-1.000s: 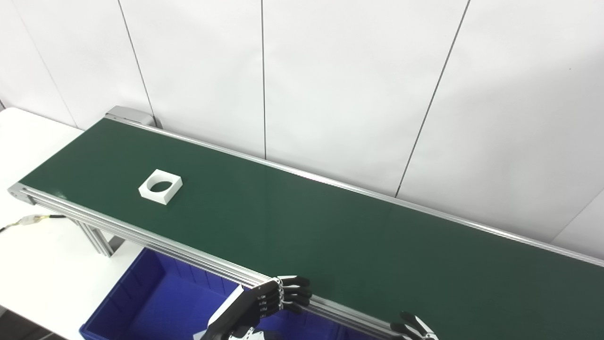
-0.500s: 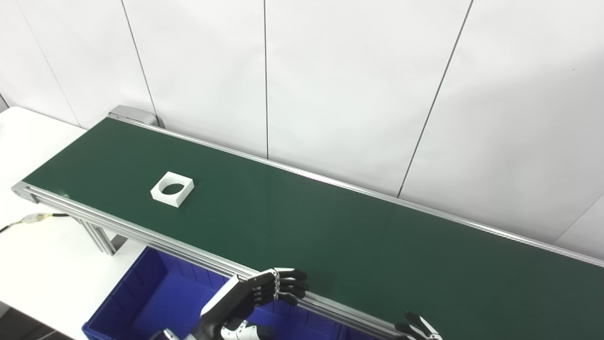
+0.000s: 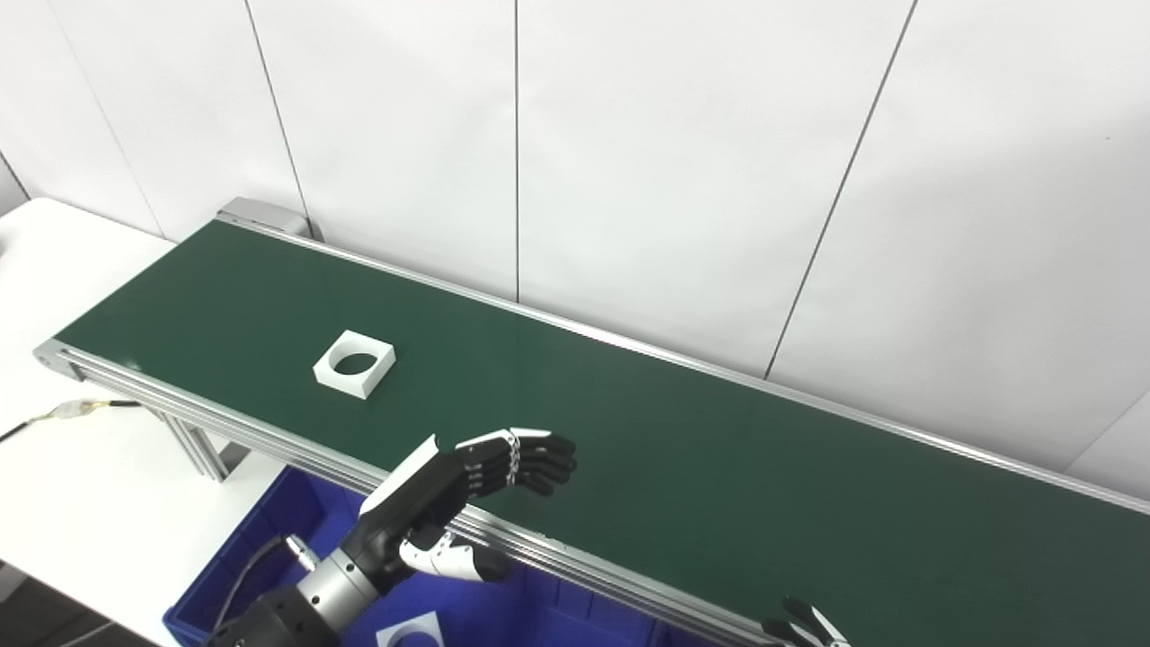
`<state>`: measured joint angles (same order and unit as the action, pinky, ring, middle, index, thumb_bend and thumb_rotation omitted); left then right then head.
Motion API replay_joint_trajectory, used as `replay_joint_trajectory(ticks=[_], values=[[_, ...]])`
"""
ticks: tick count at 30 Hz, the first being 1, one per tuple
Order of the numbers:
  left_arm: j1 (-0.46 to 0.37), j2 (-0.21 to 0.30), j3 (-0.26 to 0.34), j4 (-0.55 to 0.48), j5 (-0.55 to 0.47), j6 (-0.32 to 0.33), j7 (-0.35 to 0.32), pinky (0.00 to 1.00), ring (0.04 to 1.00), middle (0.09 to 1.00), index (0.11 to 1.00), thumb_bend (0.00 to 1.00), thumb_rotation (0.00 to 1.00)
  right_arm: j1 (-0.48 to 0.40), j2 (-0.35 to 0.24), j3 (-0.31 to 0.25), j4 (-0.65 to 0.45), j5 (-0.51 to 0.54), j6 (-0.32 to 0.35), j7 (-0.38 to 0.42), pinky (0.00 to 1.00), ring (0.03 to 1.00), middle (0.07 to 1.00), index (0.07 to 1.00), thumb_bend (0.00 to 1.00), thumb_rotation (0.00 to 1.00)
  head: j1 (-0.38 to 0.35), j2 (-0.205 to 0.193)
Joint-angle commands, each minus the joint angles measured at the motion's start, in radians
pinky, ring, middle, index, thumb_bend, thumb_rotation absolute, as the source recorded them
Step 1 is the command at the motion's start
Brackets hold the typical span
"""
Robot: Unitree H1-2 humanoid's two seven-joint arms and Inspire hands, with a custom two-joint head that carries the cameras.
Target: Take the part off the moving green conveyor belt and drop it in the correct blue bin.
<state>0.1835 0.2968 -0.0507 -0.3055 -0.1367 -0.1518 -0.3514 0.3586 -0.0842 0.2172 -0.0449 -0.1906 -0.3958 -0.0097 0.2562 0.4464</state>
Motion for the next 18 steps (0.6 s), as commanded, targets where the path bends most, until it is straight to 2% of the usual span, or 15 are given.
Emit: replay_joint_trajectory(ticks=[1,7,18], values=[[-0.037,0.023,0.014,-0.04,0.017,0.007,0.013,0.69,0.744,0.773,0.779,0.9,0.63,-0.011,0.002,-0.004,-0.021,0.006,-0.046,0.004,0.61,0.69,0.757,0.842,0.53,0.56,0.0,0.001],[-0.073,0.044,0.032,-0.039,0.025,0.025,0.008,0.68,0.753,0.787,0.795,0.85,0.59,-0.017,0.001,-0.006,-0.014,0.005,-0.049,0.004,0.61,0.689,0.757,0.841,0.53,0.56,0.005,-0.001],[-0.155,0.12,0.079,0.06,0.041,0.046,-0.004,0.77,0.811,0.835,0.84,0.86,0.38,-0.032,0.004,-0.005,0.005,0.009,-0.052,0.004,0.61,0.69,0.76,0.844,0.52,0.56,0.009,-0.007]])
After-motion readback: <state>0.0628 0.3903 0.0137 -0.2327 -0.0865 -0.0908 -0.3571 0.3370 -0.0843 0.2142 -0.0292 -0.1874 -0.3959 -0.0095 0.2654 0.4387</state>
